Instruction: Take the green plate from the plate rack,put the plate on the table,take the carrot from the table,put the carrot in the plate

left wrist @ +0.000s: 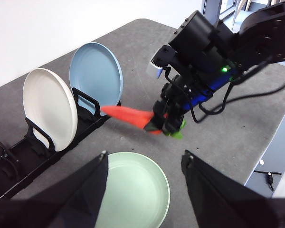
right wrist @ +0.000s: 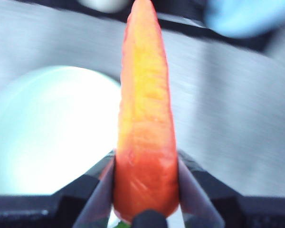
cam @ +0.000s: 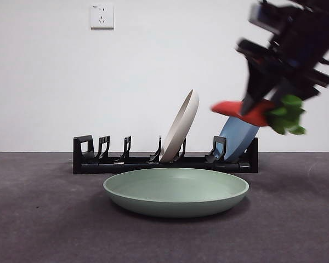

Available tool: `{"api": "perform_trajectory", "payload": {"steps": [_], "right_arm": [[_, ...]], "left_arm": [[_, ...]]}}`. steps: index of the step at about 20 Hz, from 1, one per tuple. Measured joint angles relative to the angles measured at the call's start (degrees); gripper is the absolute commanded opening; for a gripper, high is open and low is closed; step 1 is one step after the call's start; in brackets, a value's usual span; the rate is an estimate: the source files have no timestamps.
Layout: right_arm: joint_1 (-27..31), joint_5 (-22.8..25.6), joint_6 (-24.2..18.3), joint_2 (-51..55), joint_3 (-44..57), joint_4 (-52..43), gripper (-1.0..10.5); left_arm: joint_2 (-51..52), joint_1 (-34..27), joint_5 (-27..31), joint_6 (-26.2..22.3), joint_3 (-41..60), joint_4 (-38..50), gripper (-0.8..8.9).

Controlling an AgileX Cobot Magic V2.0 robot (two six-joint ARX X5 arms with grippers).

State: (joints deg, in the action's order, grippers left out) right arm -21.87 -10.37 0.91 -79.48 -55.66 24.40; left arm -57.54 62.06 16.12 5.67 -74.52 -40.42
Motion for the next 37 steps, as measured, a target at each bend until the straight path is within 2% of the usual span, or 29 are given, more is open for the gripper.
{"api": "perform_trajectory", "payload": {"steps": [3, 7, 11, 14, 15, 18, 19, 23, 26, 28, 31, 33, 37], "right_arm": [[-6.3, 0.0, 1.4, -2.0, 0.0, -0.3, -0.2], [-13.1, 0.1, 2.9, -9.6, 0.0, -5.9, -0.2], [-15.8, 2.7, 3.1, -18.4, 0.0, -8.2, -0.2], [-16.2, 2.9, 3.2, -19.8, -0.1, -9.5, 0.0], [-16.3, 2.9, 3.2, -19.8, -0.2, -9.5, 0.7], [-16.6, 2.9, 3.2, -19.6, -0.2, -9.3, 4.1], [-16.7, 2.9, 3.2, -19.2, -0.2, -8.7, 4.9], [-16.7, 2.9, 3.2, -13.9, -0.2, -7.4, 5.1], [-16.7, 2.9, 3.3, -7.3, -0.2, -2.7, 5.0], [-16.7, 2.5, 3.3, -1.9, -0.2, 4.3, 5.0], [-16.7, -1.3, 2.9, 7.6, -0.2, 16.9, 5.0], [-16.7, -1.5, 2.6, 12.9, -0.2, 23.9, 5.0], [-16.7, -1.6, 2.5, 22.0, -0.2, 31.9, 4.6]], "left_arm": [[0.0, 0.0, 0.0, 0.0, 0.0, 0.0, 2.65], [0.0, 0.0, 0.0, 0.0, 0.0, -0.3, 2.65], [0.0, 0.0, 0.0, 0.0, 0.0, -1.6, 2.65], [0.0, 0.0, 0.0, 0.0, 0.0, -2.5, 2.65], [0.0, 0.0, 0.0, 0.0, 0.0, -2.7, 2.65], [0.0, 0.0, 0.0, 0.0, 0.0, -3.0, 2.65], [0.0, 0.0, 0.0, 0.0, 0.0, -3.0, 2.65], [0.0, 0.0, 0.0, 0.0, 0.0, -3.1, 2.65], [0.0, 0.0, 0.0, 0.0, 0.0, -4.3, 2.65], [0.0, 0.0, 0.0, 0.0, 0.0, -6.1, 2.64], [0.0, 0.0, 0.0, 0.0, 0.0, -9.1, 2.51], [0.0, 0.0, 0.0, 0.0, 0.0, -10.5, 2.51], [0.0, 0.0, -1.2, 0.0, 0.0, -13.1, 2.49]]}}
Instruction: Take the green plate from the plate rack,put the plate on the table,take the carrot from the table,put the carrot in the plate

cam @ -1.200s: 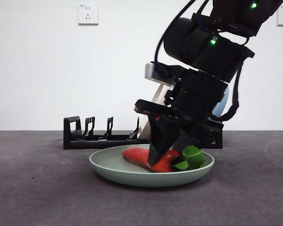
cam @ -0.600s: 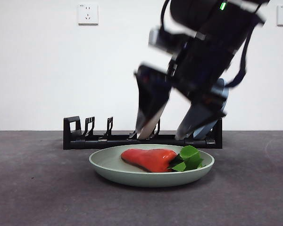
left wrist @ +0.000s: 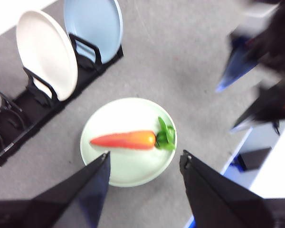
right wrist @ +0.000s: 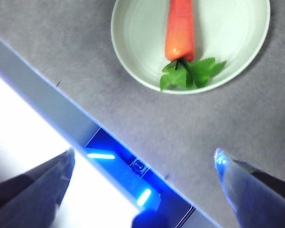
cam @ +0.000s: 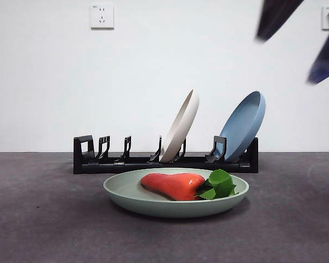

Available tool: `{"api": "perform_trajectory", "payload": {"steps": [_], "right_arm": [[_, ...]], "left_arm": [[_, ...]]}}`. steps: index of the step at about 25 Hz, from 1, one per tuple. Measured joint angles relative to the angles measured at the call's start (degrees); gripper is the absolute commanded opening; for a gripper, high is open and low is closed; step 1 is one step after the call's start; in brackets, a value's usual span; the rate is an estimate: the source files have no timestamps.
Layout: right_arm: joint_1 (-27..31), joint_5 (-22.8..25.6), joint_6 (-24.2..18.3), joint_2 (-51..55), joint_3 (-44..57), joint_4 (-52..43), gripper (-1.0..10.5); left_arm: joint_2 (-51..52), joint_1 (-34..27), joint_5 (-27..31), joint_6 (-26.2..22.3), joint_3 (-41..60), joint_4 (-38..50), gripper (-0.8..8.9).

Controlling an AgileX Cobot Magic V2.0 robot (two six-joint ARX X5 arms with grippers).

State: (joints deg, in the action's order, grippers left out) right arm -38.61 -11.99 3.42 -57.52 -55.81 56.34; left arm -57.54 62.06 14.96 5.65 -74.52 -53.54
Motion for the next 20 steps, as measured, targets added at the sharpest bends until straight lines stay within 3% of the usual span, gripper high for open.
{"api": "perform_trajectory", "payload": {"steps": [3, 5, 6, 7, 20], "right_arm": [[0.0, 0.0, 0.0, 4.0, 0.0, 2.3, 2.8], [0.0, 0.0, 0.0, 6.1, 0.0, 2.8, 1.1], [0.0, 0.0, 0.0, 7.1, 0.0, 2.8, 0.1], [0.0, 0.0, 0.0, 7.9, 0.0, 2.8, -0.2], [0.0, 0.1, 0.0, 10.2, 0.0, 2.8, 0.0]], "left_arm": [[0.0, 0.0, -1.6, 0.0, 0.0, -1.3, 2.08], [0.0, 0.0, -1.9, 0.0, 0.0, -2.0, 0.21], [0.0, 0.0, -2.0, 0.0, 0.0, -2.5, -0.14], [0.0, 0.0, -2.0, 0.0, 0.0, -3.0, -0.08], [0.0, 0.0, -1.9, 0.0, 0.0, -3.9, -0.04]]}}
